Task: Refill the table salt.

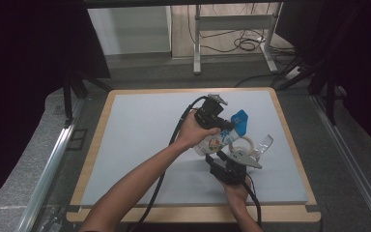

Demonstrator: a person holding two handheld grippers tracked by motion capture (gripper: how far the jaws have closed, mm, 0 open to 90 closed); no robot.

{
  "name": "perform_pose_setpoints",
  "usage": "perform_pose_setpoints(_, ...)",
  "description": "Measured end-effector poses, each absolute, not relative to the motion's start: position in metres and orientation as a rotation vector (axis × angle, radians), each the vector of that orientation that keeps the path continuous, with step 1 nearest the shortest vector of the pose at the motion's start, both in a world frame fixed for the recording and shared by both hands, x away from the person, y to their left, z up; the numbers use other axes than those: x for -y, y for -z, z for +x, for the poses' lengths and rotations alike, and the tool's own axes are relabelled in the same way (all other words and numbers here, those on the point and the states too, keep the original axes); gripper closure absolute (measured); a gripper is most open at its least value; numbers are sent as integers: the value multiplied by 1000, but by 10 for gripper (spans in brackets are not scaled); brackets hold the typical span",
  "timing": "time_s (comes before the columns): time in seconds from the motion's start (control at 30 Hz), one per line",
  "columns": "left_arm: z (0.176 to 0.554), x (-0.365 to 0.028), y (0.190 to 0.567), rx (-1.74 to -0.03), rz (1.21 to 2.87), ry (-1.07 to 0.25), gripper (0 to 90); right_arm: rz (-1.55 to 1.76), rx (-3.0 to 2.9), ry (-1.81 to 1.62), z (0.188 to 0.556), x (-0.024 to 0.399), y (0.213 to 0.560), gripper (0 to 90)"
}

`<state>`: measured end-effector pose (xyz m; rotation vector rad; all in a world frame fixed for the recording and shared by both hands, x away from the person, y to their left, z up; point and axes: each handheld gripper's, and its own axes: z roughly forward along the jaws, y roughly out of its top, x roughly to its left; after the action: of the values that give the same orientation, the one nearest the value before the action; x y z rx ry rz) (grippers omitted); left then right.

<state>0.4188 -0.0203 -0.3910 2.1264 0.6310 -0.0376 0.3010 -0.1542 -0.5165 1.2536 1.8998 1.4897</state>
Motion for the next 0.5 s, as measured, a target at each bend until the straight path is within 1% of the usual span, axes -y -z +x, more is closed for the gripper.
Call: perform_pose_setpoints(0.5, 413, 13, 391, -605, 2116, 45, 889, 1257, -1915, -1475, 300, 157, 519, 483)
